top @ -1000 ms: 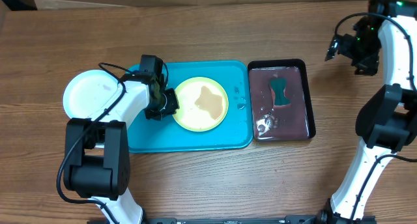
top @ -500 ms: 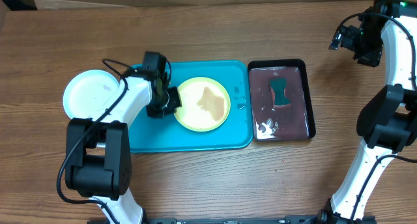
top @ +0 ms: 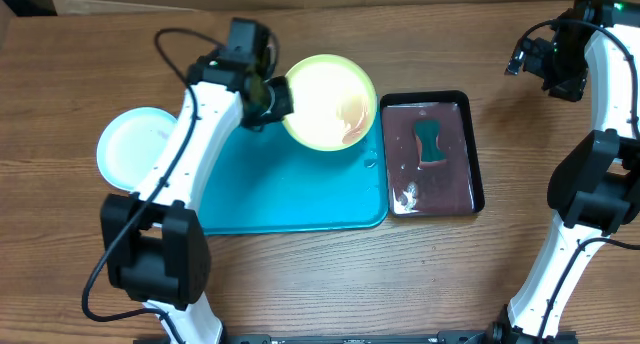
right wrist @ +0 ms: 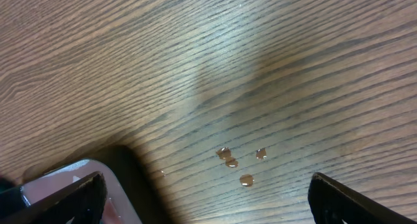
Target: Clean dirty plates on tray and stack at the side
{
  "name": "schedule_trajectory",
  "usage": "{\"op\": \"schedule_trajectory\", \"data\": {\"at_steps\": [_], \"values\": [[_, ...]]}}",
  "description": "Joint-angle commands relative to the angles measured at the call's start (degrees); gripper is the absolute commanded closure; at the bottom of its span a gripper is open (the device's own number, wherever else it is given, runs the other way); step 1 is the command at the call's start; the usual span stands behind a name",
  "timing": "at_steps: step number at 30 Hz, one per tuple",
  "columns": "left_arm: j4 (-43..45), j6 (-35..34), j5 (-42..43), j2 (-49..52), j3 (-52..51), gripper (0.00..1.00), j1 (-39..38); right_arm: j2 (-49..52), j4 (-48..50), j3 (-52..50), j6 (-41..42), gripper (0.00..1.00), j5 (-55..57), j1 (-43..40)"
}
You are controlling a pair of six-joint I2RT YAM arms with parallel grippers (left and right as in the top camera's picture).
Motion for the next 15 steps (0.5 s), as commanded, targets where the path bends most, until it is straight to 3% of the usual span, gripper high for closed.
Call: {"op": "schedule_trajectory", "data": {"at_steps": [1, 15], "values": [[0.0, 1.1, -5.1, 0.4, 4.9, 0.96, -5.2, -0.4, 0.2, 0.7, 0.0, 0.0, -0.5, -0.2], [5.5, 4.5, -30.5, 0.4, 6.3, 0.96, -26.0, -0.4, 0.2, 0.7, 0.0, 0.0, -0.5, -0.2]]}}
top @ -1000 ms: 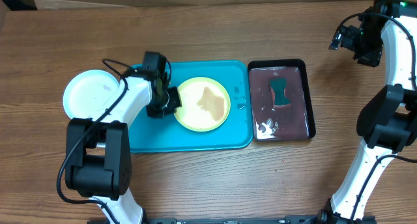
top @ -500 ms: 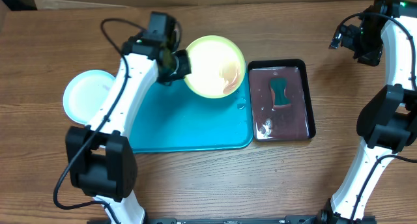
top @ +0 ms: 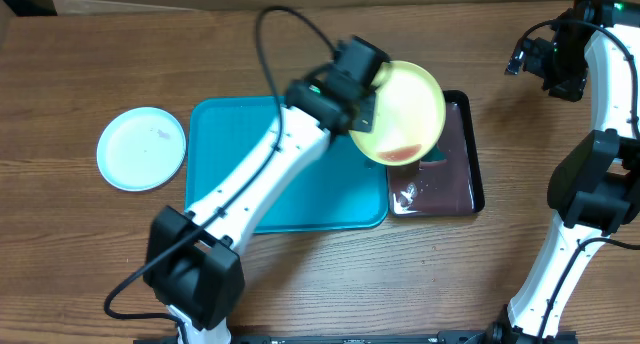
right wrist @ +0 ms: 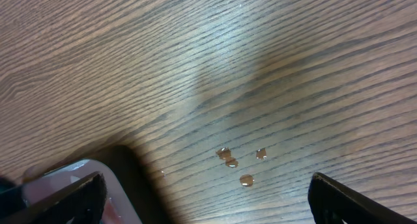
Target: Clean dirty plates on tray and stack at the side
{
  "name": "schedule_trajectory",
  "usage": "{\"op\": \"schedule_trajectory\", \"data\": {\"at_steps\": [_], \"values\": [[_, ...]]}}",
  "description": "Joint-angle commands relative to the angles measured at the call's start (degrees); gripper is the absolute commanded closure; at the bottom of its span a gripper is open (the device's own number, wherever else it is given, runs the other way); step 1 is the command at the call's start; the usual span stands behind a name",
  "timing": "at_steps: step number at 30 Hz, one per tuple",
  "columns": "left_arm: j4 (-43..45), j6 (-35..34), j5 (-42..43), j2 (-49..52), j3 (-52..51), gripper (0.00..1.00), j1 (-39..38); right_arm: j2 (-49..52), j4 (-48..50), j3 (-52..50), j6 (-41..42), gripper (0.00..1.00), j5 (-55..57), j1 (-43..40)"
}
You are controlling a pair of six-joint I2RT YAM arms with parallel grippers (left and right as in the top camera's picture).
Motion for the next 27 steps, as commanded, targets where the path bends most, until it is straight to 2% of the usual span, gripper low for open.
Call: {"op": "schedule_trajectory", "data": {"at_steps": [1, 8, 15, 22, 27], "values": [[1.5, 3.8, -12.0, 0.3, 1.6, 0.96, -4.7, -0.4, 0.2, 0.7, 0.0, 0.0, -0.5, -0.2], [3.0, 7.6, -21.5, 0.3, 1.6, 0.96, -11.5, -0.4, 0.2, 0.7, 0.0, 0.0, -0.5, -0.2], [6.8, 15.1, -36.1, 0.3, 1.6, 0.96, -18.2, -0.4, 0.2, 0.7, 0.0, 0.0, -0.5, -0.2], [13.2, 26.7, -46.7, 0.3, 1.6, 0.96, -23.1, -0.4, 0.2, 0.7, 0.0, 0.0, -0.5, -0.2], [22.1, 38.4, -56.1, 0.3, 1.7, 0.96, -26.4, -0.4, 0.2, 0.7, 0.0, 0.0, -0.5, -0.2]]}}
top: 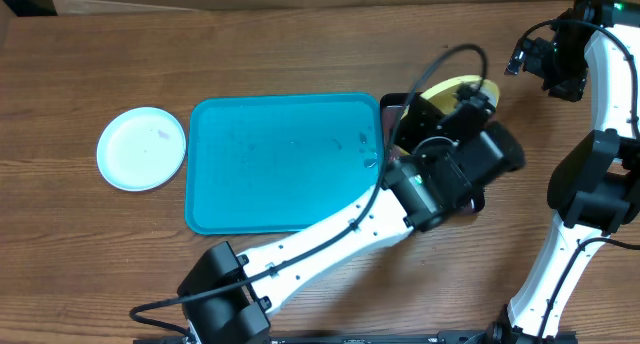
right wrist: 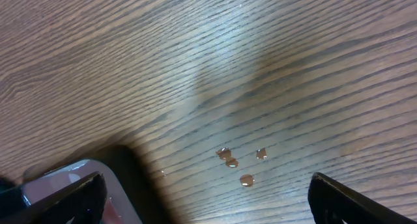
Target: Clean dirty plates on tray and stack at the side
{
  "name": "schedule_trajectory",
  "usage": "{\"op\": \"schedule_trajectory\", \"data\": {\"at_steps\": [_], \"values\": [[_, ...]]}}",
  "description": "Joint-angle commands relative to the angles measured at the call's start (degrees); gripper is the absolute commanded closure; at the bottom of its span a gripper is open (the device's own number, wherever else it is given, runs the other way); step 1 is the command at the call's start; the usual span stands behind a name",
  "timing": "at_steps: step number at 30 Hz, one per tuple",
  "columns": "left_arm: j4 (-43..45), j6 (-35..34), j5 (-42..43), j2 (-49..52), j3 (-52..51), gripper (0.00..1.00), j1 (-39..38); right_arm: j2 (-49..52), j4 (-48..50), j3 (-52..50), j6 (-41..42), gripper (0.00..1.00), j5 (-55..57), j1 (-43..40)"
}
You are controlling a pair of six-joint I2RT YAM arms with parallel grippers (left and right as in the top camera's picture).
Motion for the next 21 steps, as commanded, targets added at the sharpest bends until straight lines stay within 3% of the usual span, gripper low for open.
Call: {"op": "schedule_trajectory", "data": {"at_steps": [1, 7, 17, 21], "values": [[6.0, 12.5, -11.7, 0.3, 1.7, 0.96, -2.4, -0.4, 0.2, 0.7, 0.0, 0.0, -0.5, -0.2], [15.5, 22.1, -17.9, 0.3, 1.7, 0.96, -7.3, -0.4, 0.2, 0.7, 0.0, 0.0, -0.5, -0.2], [20.6, 36.2, -18.5, 0.3, 1.6, 0.96, -10.2, -0.4, 0.2, 0.7, 0.0, 0.0, -0.5, -0.2], [26.4, 41.8, -22.2, 0.3, 1.7, 0.96, -10.4, -0.4, 0.2, 0.7, 0.0, 0.0, -0.5, -0.2]]}}
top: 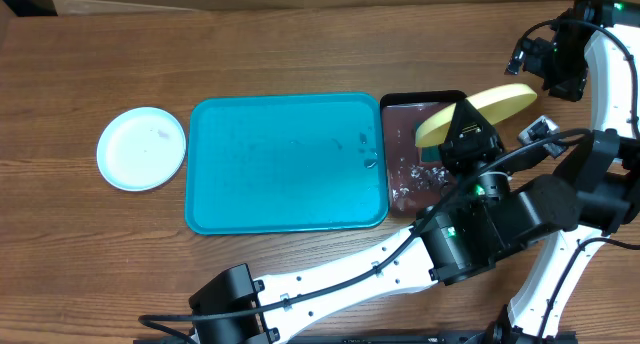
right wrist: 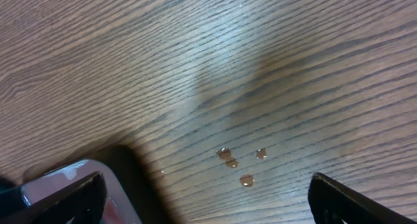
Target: Clean dirty plates on tray and stack at the side
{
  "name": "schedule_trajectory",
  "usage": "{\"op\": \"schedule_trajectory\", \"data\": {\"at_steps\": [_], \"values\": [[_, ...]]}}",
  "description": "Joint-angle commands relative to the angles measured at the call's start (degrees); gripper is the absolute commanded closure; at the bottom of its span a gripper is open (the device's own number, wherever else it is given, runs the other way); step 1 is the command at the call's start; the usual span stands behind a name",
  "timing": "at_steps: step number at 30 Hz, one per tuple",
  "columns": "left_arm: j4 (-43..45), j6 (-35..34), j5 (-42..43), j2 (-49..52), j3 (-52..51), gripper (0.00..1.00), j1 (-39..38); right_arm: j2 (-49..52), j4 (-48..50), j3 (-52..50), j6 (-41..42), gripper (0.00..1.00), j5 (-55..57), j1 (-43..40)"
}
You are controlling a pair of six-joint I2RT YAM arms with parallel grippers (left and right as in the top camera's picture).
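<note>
A yellow-green plate [top: 482, 104] shows almost edge-on, tilted steeply above the far right part of the dark basin [top: 400, 189] of brownish water. My left gripper [top: 463, 127] is shut on the plate's lower rim, and its arm reaches across from the lower left, large in the overhead view. The teal tray [top: 285, 164] holds no plates, only a few drops. A white plate [top: 141, 148] lies on the table left of the tray. My right gripper [top: 545, 66] hangs open at the far right with nothing between its fingers [right wrist: 332, 196]. The sponge in the basin is mostly hidden.
Small brown drops [right wrist: 238, 162] lie on the wood under the right gripper. A corner of the basin [right wrist: 62, 178] shows at the lower left of the right wrist view. The left arm's body covers the basin's near right side.
The left arm has swung further right and nearer the camera. The yellow-green plate, then partly face-up over the basin's back, now stands almost on edge. The right arm has not moved.
The left gripper held the yellow-green plate over the teal tray's far right corner. Then the plate was over the basin's left side, then over its back edge. Now it is tipped on edge above the basin. The right gripper stayed open and still.
</note>
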Motion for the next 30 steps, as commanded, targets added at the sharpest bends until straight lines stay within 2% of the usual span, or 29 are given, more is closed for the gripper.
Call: {"op": "schedule_trajectory", "data": {"at_steps": [1, 5, 20, 23, 25, 30], "values": [[5.0, 8.9, -5.4, 0.1, 1.6, 0.96, -0.3, -0.4, 0.2, 0.7, 0.0, 0.0, -0.5, -0.2], [10.6, 12.1, -7.8, 0.1, 1.6, 0.96, -0.4, -0.4, 0.2, 0.7, 0.0, 0.0, -0.5, -0.2], [9.9, 10.3, -6.9, 0.1, 1.5, 0.96, -1.5, -0.4, 0.2, 0.7, 0.0, 0.0, -0.5, -0.2], [10.1, 11.3, -3.6, 0.1, 1.5, 0.96, 0.3, -0.4, 0.2, 0.7, 0.0, 0.0, -0.5, -0.2], [9.9, 8.7, -3.7, 0.1, 1.5, 0.96, 0.9, -0.4, 0.2, 0.7, 0.0, 0.0, -0.5, -0.2], [10.9, 10.1, -4.2, 0.1, 1.5, 0.96, 1.5, -0.4, 0.2, 0.7, 0.0, 0.0, -0.5, -0.2]]}}
